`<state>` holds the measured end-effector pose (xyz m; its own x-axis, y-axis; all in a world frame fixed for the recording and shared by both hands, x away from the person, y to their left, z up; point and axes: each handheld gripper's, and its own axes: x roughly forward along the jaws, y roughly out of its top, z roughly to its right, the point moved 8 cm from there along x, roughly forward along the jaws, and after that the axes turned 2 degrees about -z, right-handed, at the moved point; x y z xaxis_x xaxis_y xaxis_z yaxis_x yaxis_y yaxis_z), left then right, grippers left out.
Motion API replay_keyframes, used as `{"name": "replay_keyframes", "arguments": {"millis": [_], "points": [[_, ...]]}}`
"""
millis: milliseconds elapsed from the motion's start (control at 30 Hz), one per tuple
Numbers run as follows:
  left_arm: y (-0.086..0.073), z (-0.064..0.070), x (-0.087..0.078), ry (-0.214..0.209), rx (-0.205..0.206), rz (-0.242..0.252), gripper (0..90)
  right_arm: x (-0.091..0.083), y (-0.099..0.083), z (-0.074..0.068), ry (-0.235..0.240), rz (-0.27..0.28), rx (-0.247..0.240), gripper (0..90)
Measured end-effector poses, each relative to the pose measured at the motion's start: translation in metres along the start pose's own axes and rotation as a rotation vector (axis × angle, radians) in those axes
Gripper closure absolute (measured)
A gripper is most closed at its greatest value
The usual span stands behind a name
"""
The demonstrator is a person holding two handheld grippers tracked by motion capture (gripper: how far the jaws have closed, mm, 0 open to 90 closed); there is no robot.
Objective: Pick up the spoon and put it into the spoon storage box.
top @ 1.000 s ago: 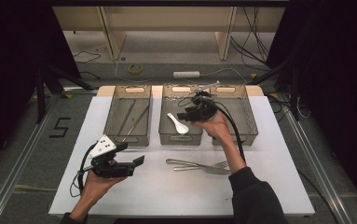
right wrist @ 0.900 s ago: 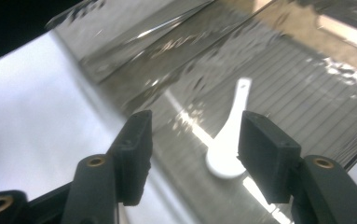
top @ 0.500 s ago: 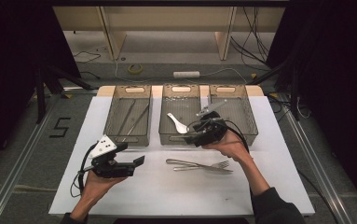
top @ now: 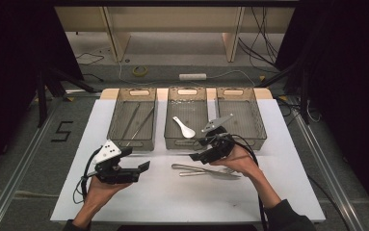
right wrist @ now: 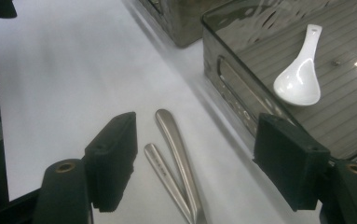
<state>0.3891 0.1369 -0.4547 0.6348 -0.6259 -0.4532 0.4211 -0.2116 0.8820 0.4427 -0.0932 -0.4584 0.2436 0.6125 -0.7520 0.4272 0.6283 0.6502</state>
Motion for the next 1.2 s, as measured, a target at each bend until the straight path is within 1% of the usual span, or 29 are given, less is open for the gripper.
{"name": "replay_keyframes", "arguments": {"millis": [133,200,500,567,600,800,900,933,1000,1133,1200], "points": [[0.001,0.001,-0.001,-0.002,-0.008,0.012,15.0,0.007,-0.005,-0.002,0.008,-0.040,0.005,30.8],[0.001,0.001,-0.001,-0.002,-0.006,0.011,15.0,0.010,-0.006,-0.003,0.011,-0.048,-0.002,30.8],[0.001,0.001,-0.002,-0.005,-0.004,0.014,14.9,0.019,-0.010,-0.008,0.027,-0.102,0.004,29.3],[0.002,0.001,-0.002,-0.005,-0.004,0.016,14.9,0.022,-0.011,-0.008,0.030,-0.105,-0.004,29.1],[0.002,0.001,-0.002,-0.005,-0.005,0.017,14.9,0.023,-0.013,-0.008,0.031,-0.119,0.005,29.1],[0.002,0.002,-0.001,-0.005,-0.006,0.017,14.9,0.029,-0.018,-0.008,0.037,-0.157,-0.001,29.0],[0.002,0.002,-0.001,-0.005,-0.002,0.013,14.9,0.031,-0.019,-0.008,0.036,-0.161,-0.015,29.1],[0.002,0.002,0.000,-0.005,-0.006,0.016,14.9,0.032,-0.020,-0.010,0.041,-0.174,-0.012,29.1],[0.002,0.002,0.000,-0.005,-0.008,0.016,14.9,0.033,-0.021,-0.009,0.041,-0.178,-0.026,29.1],[0.002,0.002,0.000,-0.005,-0.004,0.014,14.9,0.038,-0.023,-0.012,0.040,-0.201,-0.036,29.1],[0.002,0.002,0.000,-0.005,-0.008,0.016,14.9,0.040,-0.024,-0.012,0.044,-0.208,-0.052,29.1]]}}
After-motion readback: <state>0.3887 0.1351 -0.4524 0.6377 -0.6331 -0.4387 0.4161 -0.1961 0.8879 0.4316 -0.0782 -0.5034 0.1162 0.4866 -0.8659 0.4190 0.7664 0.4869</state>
